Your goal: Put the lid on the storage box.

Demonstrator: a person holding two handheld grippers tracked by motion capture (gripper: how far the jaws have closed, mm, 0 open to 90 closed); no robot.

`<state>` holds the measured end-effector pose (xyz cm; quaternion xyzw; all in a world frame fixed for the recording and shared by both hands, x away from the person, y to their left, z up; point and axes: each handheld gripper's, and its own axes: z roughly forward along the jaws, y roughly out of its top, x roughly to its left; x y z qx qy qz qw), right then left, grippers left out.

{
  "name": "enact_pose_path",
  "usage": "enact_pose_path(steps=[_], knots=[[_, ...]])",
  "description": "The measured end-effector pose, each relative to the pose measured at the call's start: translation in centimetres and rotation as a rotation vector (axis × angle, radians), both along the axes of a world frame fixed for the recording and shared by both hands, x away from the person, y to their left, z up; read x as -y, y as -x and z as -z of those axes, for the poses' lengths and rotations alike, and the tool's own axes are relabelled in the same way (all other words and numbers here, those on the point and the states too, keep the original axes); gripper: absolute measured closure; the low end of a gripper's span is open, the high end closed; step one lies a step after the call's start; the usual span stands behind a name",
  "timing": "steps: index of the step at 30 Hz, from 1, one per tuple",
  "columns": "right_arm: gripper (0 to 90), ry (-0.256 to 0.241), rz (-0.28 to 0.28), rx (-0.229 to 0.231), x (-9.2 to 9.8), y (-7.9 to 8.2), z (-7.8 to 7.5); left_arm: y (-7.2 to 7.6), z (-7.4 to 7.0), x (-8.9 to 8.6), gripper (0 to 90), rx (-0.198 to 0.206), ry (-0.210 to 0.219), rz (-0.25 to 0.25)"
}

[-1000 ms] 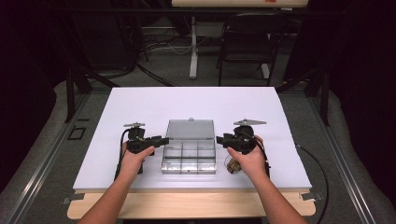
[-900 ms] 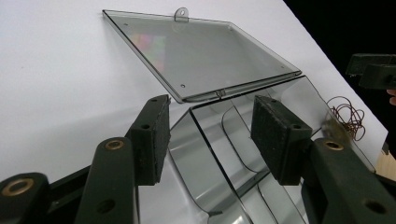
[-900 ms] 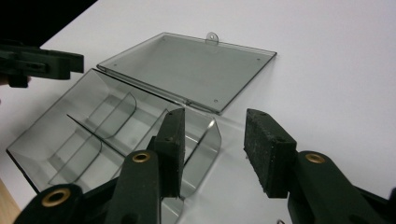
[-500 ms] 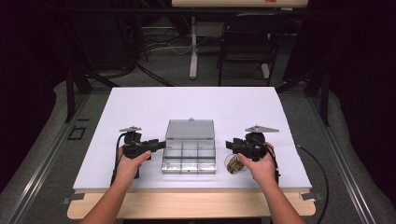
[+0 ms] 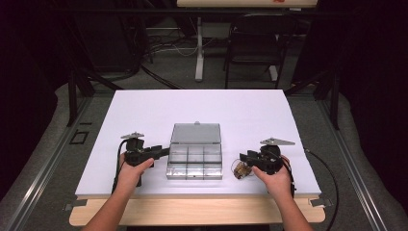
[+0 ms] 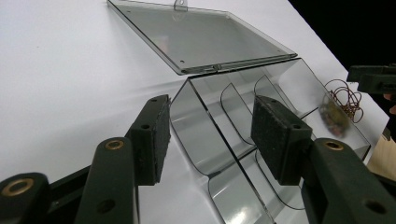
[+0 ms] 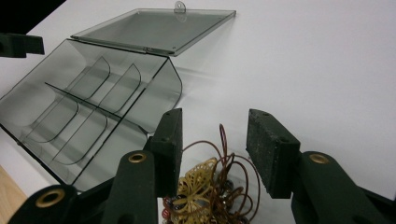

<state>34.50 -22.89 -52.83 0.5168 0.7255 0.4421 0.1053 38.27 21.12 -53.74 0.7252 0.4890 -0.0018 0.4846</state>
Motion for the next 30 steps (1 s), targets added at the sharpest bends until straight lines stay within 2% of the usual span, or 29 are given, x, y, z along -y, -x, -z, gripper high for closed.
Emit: enact_pose_path(steps=[15,25,30], knots=[[55.9,0.002,0.004,-0.039,1.0,0.9,1.0,0.1,-0.1,-0.5,47.5,-0.002,0.016,-0.013],[54.8,0.008,0.004,-0.044,1.1,1.4,1.4,0.0,-0.1,-0.8,47.6,-0.004,0.025,-0.021],[55.1,0.000,0.004,-0.068,1.4,1.3,1.7,0.0,-0.2,-0.8,47.6,-0.003,0.027,-0.021]])
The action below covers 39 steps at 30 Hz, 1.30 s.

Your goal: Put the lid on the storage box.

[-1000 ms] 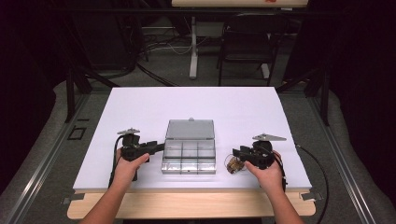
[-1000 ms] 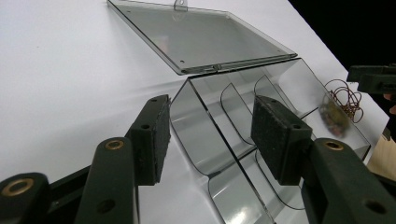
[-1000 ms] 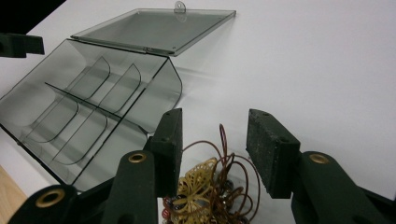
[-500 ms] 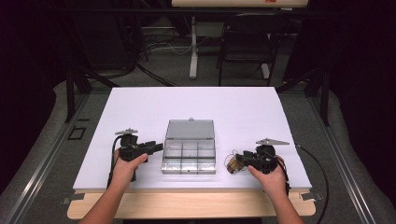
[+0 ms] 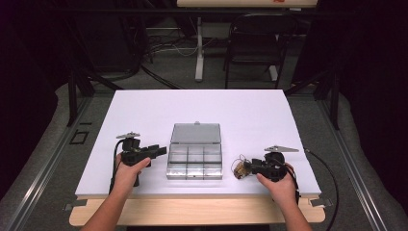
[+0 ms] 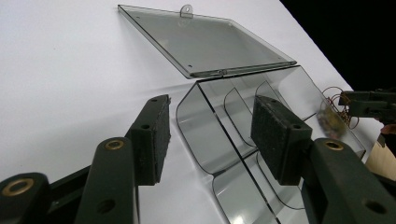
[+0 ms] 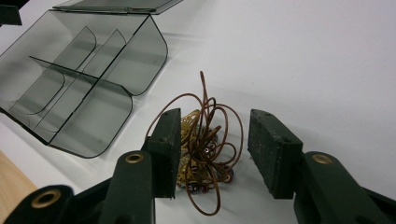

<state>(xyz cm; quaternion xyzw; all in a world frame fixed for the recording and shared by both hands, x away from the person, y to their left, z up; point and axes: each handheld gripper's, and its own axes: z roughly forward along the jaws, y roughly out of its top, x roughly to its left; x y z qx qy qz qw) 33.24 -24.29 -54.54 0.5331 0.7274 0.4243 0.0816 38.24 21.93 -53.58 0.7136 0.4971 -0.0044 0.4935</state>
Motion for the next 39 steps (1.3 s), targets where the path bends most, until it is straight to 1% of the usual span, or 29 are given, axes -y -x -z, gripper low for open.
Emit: enact_pose_path(steps=[3,6,7,9,11,13,15,24,26,30,35,39], knots=[[57.6,-0.013,-0.006,-0.016,0.02,-0.07,0.06,-0.02,0.03,0.00,47.6,-0.001,-0.001,0.001],[62.3,-0.023,-0.007,-0.029,-0.10,-0.10,0.09,-0.04,0.06,-0.01,47.6,-0.002,-0.001,0.001],[63.8,-0.016,-0.013,-0.033,-0.11,-0.12,0.09,-0.06,0.08,-0.04,47.6,-0.002,0.000,0.001],[67.1,-0.019,-0.012,-0.040,-0.22,-0.15,0.15,-0.08,0.07,-0.16,47.6,-0.006,0.002,0.002],[70.3,-0.019,-0.021,-0.041,-0.25,-0.15,0.17,-0.07,0.07,-0.20,47.6,-0.006,0.011,-0.006],[73.3,-0.007,-0.030,-0.043,-0.23,-0.11,0.06,-0.10,0.08,-0.26,47.6,-0.004,0.010,-0.006],[76.1,-0.013,-0.038,-0.038,-0.29,-0.08,-0.01,-0.12,0.07,-0.31,47.6,-0.005,0.009,-0.003],[84.9,0.000,-0.066,-0.050,-0.49,-0.07,-0.07,-0.15,0.13,-0.39,47.7,-0.005,0.007,-0.012],[86.8,0.004,-0.074,-0.046,-0.53,-0.10,-0.04,-0.15,0.12,-0.40,47.7,-0.005,0.008,-0.014],[88.3,0.011,-0.077,-0.047,-0.56,-0.10,-0.06,-0.17,0.12,-0.41,47.7,-0.003,0.007,-0.012],[88.7,0.007,-0.079,-0.043,-0.61,0.00,-0.27,-0.17,0.14,-0.41,47.8,-0.006,0.007,-0.015],[88.9,0.003,-0.086,-0.027,-0.74,0.16,-0.56,-0.18,0.16,-0.40,47.8,-0.006,0.006,-0.015]])
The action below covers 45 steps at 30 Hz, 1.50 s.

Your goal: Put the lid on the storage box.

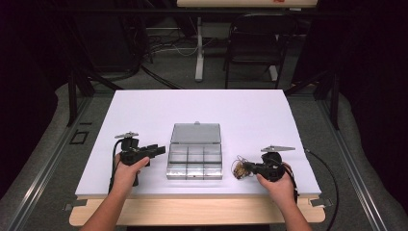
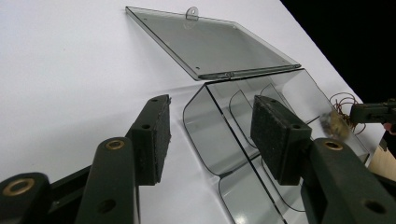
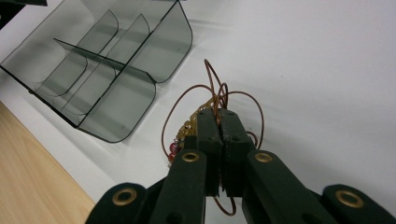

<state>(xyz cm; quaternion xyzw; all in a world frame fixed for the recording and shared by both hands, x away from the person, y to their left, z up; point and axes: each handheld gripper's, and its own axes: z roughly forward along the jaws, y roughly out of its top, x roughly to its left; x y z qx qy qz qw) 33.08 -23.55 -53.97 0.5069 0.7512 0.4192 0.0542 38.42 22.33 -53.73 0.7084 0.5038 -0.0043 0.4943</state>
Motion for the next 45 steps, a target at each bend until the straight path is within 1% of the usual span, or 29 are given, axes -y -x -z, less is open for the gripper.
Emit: enact_pose_path(steps=[6,8,10,20,25,27,31,35,45], knots=[[88.9,-0.008,-0.008,0.019,-0.2,0.2,-0.4,-0.1,0.0,-0.2,47.8,-0.001,0.000,0.004],[89.0,-0.003,-0.015,0.022,-0.3,0.3,-0.6,-0.1,0.0,-0.2,47.8,0.002,-0.001,0.000],[89.0,-0.011,-0.015,0.032,-0.4,0.3,-0.7,-0.1,0.0,-0.3,47.8,0.004,0.002,-0.004],[89.0,-0.010,-0.034,0.060,-0.8,0.7,-1.3,-0.1,-0.1,-0.4,47.8,0.003,0.003,-0.012],[89.1,-0.011,-0.048,0.082,-0.9,0.9,-1.7,-0.1,-0.1,-0.6,47.8,0.007,0.001,-0.009],[89.1,-0.017,-0.042,0.090,-1.0,1.0,-1.8,-0.1,-0.1,-0.6,47.8,0.003,0.003,-0.014],[89.1,-0.022,-0.039,0.108,-1.1,1.1,-2.1,-0.1,-0.1,-0.7,47.8,0.007,0.005,-0.017],[89.1,-0.030,-0.045,0.121,-1.1,1.2,-2.4,-0.1,-0.1,-0.7,47.8,0.006,0.003,-0.019],[89.1,-0.034,-0.046,0.130,-1.3,1.3,-2.9,-0.1,-0.1,-0.8,48.0,0.005,-0.001,-0.020]])
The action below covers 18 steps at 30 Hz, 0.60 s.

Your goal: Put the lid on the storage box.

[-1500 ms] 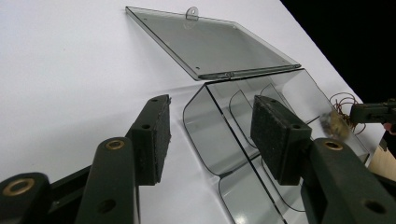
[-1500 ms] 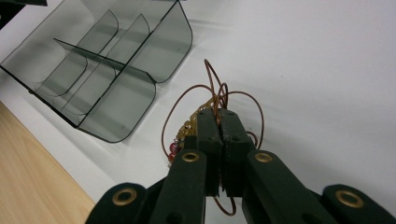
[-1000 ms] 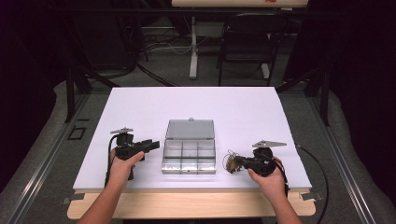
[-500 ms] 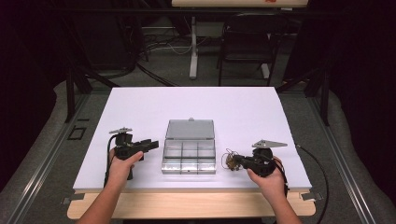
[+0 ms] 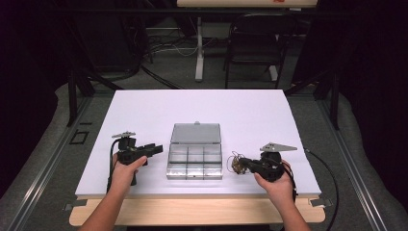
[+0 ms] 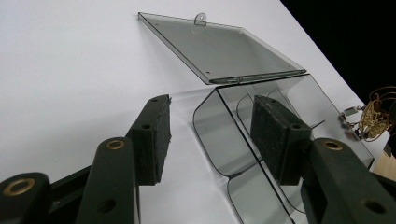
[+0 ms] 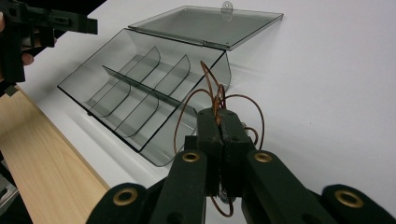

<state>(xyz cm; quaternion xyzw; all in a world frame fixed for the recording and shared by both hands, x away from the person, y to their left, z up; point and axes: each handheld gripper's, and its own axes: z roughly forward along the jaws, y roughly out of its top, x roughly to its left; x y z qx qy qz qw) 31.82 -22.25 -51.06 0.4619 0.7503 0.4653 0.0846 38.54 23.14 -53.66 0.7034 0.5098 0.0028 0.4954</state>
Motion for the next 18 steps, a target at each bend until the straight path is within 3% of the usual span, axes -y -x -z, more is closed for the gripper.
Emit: enact_pose_path(steps=[9,18], knots=[[89.1,-0.015,-0.001,0.017,-0.5,-0.3,-0.8,0.0,0.0,0.0,48.0,0.002,-0.003,0.000],[89.1,-0.007,-0.040,0.035,-1.7,-0.8,-1.9,0.0,0.0,-0.2,48.0,0.001,-0.002,-0.008]])
